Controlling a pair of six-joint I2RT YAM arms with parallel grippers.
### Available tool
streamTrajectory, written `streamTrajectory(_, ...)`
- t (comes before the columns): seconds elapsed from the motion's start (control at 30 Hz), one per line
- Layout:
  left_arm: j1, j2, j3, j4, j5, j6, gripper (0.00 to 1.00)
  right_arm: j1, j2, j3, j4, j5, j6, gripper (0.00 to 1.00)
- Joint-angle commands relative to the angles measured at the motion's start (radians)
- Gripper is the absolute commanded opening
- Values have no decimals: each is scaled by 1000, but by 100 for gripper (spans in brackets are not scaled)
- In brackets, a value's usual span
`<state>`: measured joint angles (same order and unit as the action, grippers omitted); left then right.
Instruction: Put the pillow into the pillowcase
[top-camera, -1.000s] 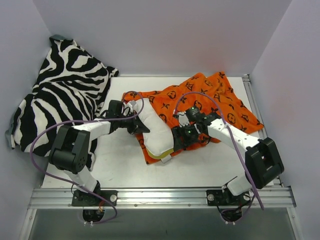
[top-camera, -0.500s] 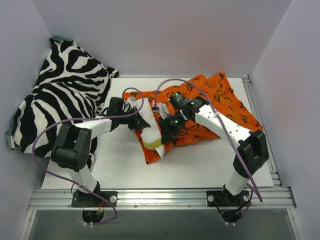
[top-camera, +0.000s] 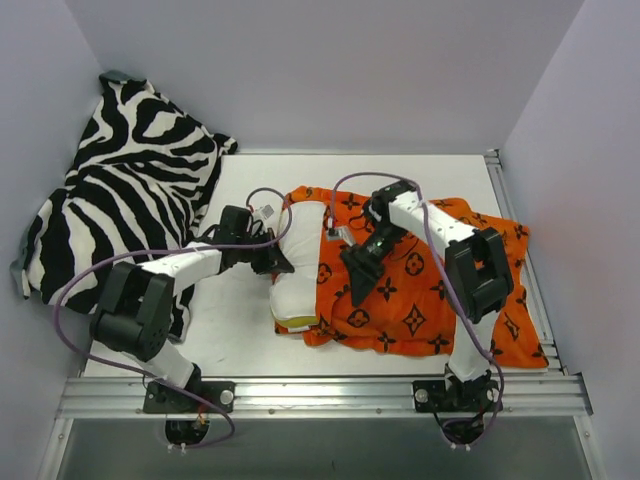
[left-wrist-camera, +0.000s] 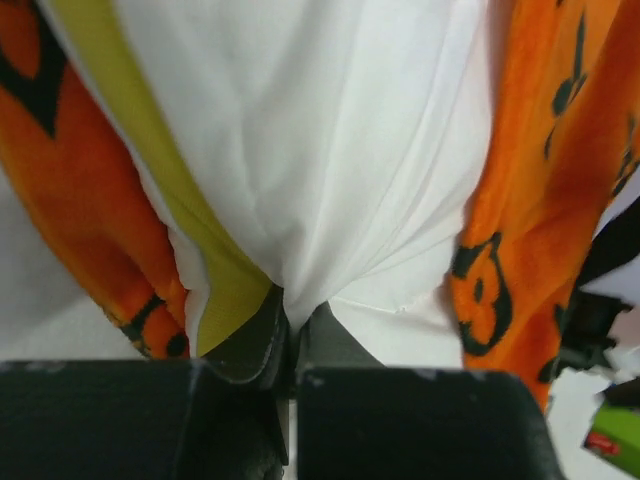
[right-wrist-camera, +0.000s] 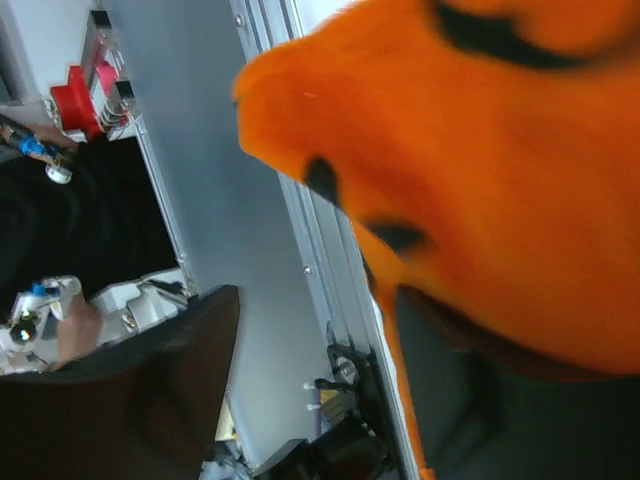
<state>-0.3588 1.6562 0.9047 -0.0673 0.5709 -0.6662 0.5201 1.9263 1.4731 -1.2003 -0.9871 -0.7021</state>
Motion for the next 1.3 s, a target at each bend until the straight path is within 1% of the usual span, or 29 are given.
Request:
streamTrajectory(0.0, -12, -168, -75, -274, -23, 306, 0, -58, -118, 122, -323, -81, -53, 67)
streamTrajectory(0.03, -17, -196, -88, -293, -5, 332, 0, -78, -124, 162, -321, -87, -9, 68)
streamTrajectory(0.07, -22, -240, -101, -304, 6, 353, 0, -133, -127, 203, -311, -96, 77, 68)
streamTrajectory(0.1, -26, -254, -93, -352, 9, 403, 10, -156, -130, 276, -217, -79, 155, 78)
streamTrajectory(0.13, -25, -269, -80, -374, 15, 425, 24, -179, -135, 297, -129, -32, 252, 78)
streamTrajectory(0.17, -22, -277, -66, -403, 20, 441, 53, -195, -147, 308, -49, 43, 426, 77)
streamTrajectory(0.2, -19, -289, -38, -410, 17, 451, 64, -190, -150, 315, 66, 173, 449, 77)
streamTrajectory(0.23, -19, -289, -24, -413, 17, 451, 71, -184, -153, 306, 138, 174, 499, 77)
streamTrajectory(0.27, -6, -302, -14, -413, 0, 447, 75, -178, -153, 300, 209, 326, 554, 77)
streamTrajectory(0.3, 1, -305, -1, -399, -12, 436, 77, -178, -124, 311, 250, 358, 631, 74)
streamTrajectory(0.33, 9, -305, 19, -391, -31, 432, 78, -170, -92, 346, 277, 384, 662, 72)
streamTrajectory(0.37, 29, -285, 35, -387, -72, 429, 78, -157, -52, 439, 275, 442, 683, 72)
streamTrajectory(0.4, 43, -268, 49, -384, -89, 412, 79, -123, 17, 484, 274, 477, 696, 72)
streamTrajectory(0.47, 75, -205, 88, -384, -112, 392, 80, -85, 65, 545, 292, 531, 702, 72)
streamTrajectory(0.6, 148, -87, 134, -356, -125, 323, 81, -17, 172, 586, 315, 628, 747, 73)
streamTrajectory(0.77, 143, -4, 149, -264, -82, 274, 83, -6, 275, 622, 332, 617, 771, 73)
streamTrajectory(0.87, 130, 20, 132, -208, -62, 264, 82, -3, 310, 670, 347, 599, 767, 62)
streamTrajectory(0.9, 129, 27, 108, -180, -51, 255, 81, -3, 329, 676, 355, 590, 768, 50)
streamTrajectory(0.93, 120, 33, 97, -154, -25, 249, 79, -3, 339, 694, 369, 565, 768, 42)
streamTrajectory(0.97, 115, 52, 89, -99, -8, 244, 76, -5, 359, 705, 372, 547, 770, 31)
streamTrajectory(1.0, 110, 66, 80, -74, 7, 226, 65, -3, 367, 716, 383, 524, 777, 14)
streamTrajectory(1.03, 106, 83, 79, -43, 29, 209, 58, -2, 375, 742, 387, 492, 785, 8)
streamTrajectory(1.07, 97, 120, 79, 18, 81, 191, 51, 0, 376, 751, 396, 416, 791, 3)
streamTrajectory(1.1, 90, 138, 83, 39, 108, 147, 39, 4, 372, 760, 430, 357, 826, 0)
streamTrajectory(1.13, 87, 164, 91, 53, 130, 122, 35, 9, 364, 763, 459, 297, 851, 0)
streamTrajectory(1.17, 78, 172, 91, 161, 165, 93, 31, 17, 337, 762, 494, 189, 887, 0)
streamTrajectory(1.2, 75, 180, 91, 213, 179, 18, 25, 44, 317, 756, 539, 139, 924, 0)
streamTrajectory(1.23, 70, 183, 92, 259, 191, -21, 22, 64, 297, 747, 641, 98, 1017, 0)
streamTrajectory(1.27, 64, 194, 103, 315, 208, -54, 19, 79, 259, 709, 697, 65, 1076, 0)
